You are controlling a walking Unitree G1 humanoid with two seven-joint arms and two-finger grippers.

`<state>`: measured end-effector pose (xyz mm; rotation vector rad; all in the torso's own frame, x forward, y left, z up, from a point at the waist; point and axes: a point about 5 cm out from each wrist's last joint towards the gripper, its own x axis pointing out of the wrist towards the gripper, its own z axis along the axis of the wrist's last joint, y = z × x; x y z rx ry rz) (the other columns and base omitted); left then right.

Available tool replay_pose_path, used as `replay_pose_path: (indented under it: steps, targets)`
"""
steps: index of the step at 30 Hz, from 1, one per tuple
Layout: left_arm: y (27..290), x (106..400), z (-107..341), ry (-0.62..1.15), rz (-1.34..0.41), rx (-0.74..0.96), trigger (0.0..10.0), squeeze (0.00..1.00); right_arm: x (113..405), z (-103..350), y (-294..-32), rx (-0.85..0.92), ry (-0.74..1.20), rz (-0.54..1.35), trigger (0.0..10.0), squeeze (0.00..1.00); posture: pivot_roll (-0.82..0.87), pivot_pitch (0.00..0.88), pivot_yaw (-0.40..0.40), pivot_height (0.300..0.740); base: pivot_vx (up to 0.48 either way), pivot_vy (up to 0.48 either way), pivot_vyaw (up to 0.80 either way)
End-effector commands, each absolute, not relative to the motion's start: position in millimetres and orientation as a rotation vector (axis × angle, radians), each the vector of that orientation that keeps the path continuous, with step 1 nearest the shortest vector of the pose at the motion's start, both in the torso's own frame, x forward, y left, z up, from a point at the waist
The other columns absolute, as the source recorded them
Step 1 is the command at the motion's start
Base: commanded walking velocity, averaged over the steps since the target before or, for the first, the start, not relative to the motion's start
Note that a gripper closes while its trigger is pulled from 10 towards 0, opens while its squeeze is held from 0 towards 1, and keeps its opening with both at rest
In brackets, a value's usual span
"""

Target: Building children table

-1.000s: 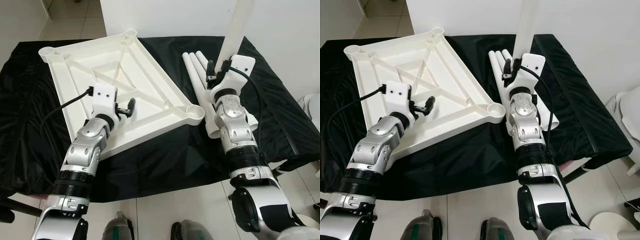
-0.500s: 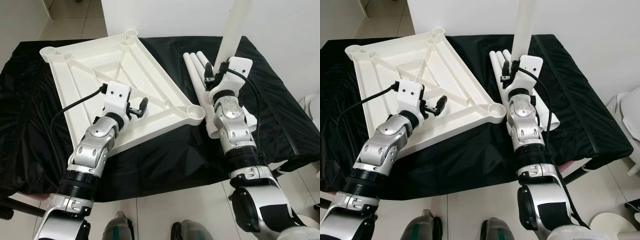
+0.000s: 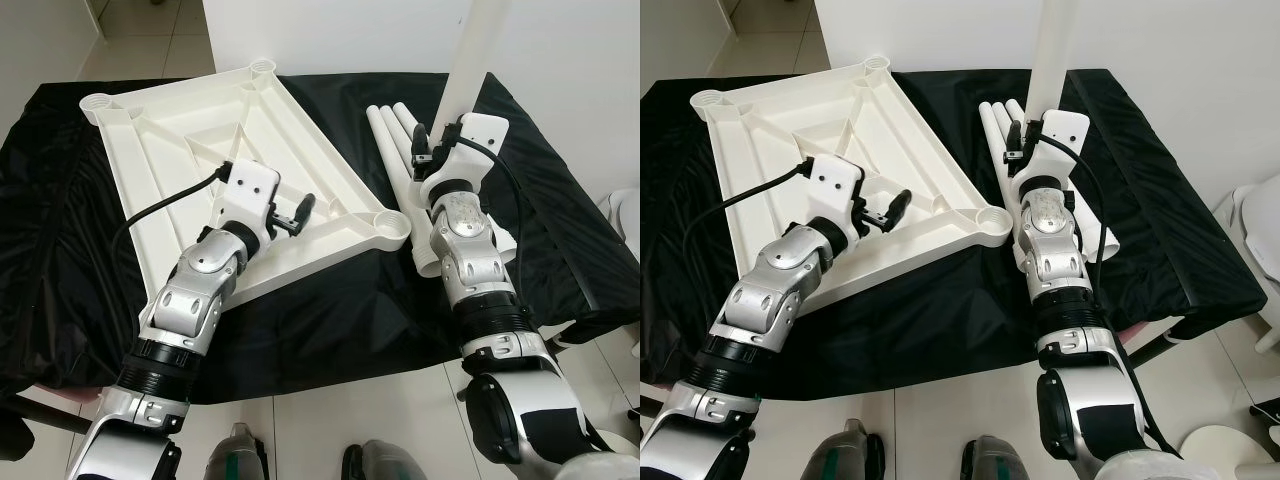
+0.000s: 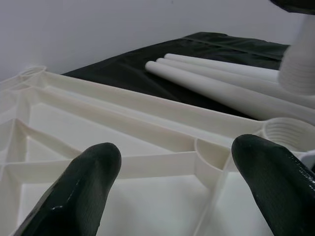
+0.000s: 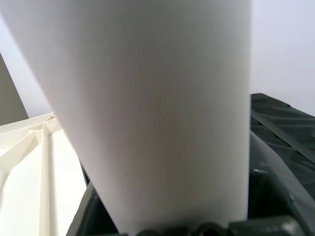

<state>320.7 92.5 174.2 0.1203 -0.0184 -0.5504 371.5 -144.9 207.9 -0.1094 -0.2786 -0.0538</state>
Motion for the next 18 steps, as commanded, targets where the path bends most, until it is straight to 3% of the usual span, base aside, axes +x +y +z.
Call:
replay_pose_path:
  steps: [1, 18]
  targets:
    - [87.6, 318.8, 180.0, -0.042, -0.604, 0.139, 10.0, 0.00, 371.3, 211.9, -142.9, -0.111, -0.304, -0.037, 10.0, 0.00, -0.03, 0.000, 0.011, 0.740, 0.000, 0.000, 0.00]
    - [73.2, 305.7, 169.7, -0.019, -0.775, 0.267, 10.0, 0.00, 370.8, 204.9, -130.2, -0.126, -0.278, 0.080, 10.0, 0.00, -0.03, 0.000, 0.003, 0.740, 0.000, 0.000, 0.00]
